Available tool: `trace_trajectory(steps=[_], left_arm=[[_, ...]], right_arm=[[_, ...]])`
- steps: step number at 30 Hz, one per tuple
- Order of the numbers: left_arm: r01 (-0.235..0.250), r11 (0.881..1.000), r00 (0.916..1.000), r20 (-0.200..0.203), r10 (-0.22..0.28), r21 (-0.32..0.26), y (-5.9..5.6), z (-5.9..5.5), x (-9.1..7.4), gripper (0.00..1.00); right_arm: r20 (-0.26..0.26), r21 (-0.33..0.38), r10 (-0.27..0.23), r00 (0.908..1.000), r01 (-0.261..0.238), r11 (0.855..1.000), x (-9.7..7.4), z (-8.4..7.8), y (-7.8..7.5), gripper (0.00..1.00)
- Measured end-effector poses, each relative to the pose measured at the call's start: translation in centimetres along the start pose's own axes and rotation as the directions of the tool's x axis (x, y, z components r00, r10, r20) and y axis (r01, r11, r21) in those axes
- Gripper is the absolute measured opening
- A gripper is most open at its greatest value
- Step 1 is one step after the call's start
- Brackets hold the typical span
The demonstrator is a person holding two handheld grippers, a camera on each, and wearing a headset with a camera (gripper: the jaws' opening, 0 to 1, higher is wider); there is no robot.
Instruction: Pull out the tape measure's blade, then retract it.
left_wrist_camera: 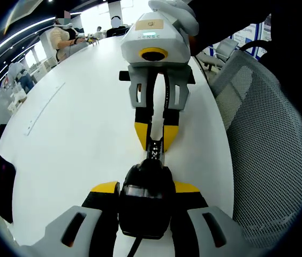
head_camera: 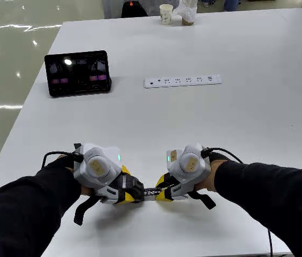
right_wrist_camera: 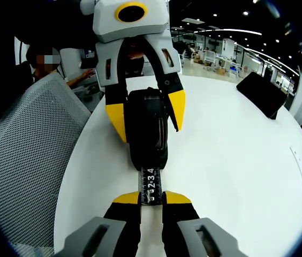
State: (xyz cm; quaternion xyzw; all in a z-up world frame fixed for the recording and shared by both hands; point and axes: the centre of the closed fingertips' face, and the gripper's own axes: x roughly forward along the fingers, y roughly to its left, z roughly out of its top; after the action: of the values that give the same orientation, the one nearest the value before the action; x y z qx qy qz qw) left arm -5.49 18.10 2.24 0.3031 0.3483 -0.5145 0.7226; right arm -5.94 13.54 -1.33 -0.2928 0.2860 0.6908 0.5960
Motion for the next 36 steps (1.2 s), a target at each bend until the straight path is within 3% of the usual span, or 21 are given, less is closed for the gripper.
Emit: trace_trajectory(steps=[36], left_arm=[[-0.008, 1.000, 1.0000, 0.002, 0.008, -0.007, -0.1, 0.0, 0.1, 0.31]], right_arm=[[-0.004, 0.020, -0.004, 1.0000, 0.004, 1.000, -2.0, -2.1, 0.2, 0.11]])
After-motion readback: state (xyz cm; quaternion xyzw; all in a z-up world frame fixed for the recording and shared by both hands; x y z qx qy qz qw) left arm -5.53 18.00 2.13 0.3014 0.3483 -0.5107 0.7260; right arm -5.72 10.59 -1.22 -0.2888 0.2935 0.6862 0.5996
